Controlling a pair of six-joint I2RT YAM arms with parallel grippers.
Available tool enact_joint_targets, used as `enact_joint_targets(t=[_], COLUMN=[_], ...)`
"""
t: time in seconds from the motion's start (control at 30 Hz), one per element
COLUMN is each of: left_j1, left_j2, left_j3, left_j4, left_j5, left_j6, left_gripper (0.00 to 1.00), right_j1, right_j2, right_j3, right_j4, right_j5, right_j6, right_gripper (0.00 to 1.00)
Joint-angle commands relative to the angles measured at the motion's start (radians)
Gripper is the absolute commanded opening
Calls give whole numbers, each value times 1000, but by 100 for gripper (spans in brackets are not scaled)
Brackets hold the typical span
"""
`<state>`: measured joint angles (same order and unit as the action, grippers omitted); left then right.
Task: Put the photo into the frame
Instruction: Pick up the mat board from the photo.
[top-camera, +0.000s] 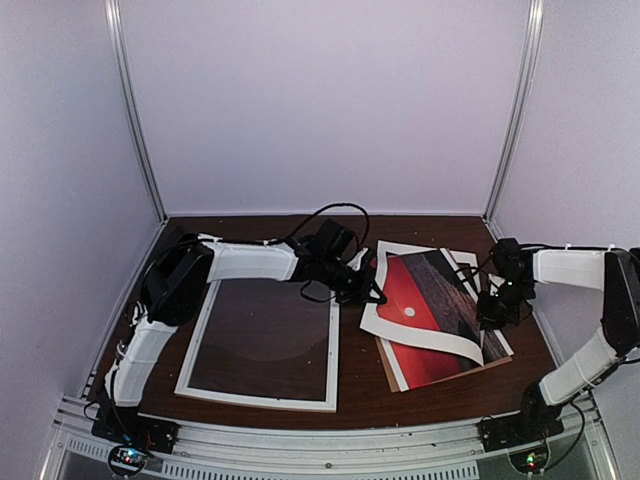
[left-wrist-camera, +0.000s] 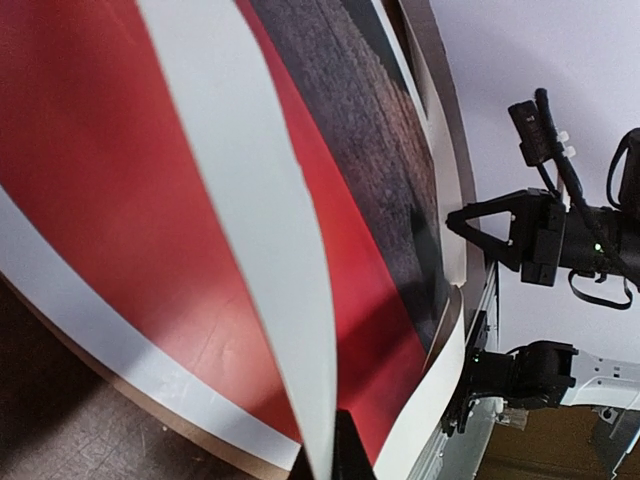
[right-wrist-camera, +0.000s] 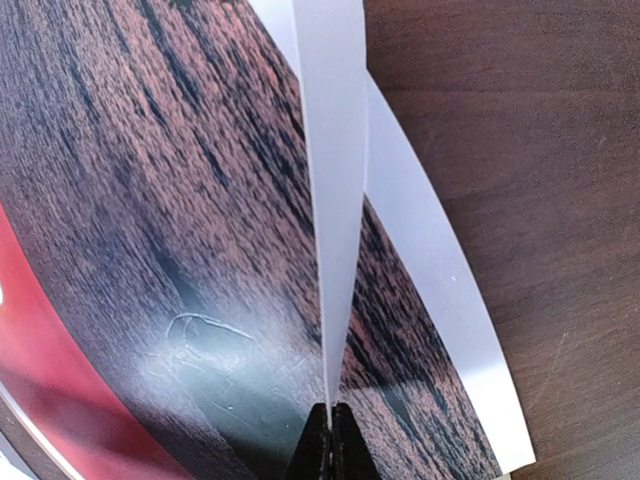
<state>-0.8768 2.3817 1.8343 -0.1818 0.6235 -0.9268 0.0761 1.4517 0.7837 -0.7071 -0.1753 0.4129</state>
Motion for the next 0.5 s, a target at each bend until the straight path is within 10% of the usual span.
enact_joint_targets(t=[0.0,0.47], left_j1=[11,67], left_j2=[44,143], left_j3=[75,287], left_j4=[-16,-60], left_j5=[-21,-31], left_j6=[43,90], left_gripper=[0,0], right_j1=[-2,-10], right_j2=[29,158], right_j3=[66,220], right_j4=[18,54], right_j5=[64,104], right_j6=[-13,-7], right_gripper=[3,3])
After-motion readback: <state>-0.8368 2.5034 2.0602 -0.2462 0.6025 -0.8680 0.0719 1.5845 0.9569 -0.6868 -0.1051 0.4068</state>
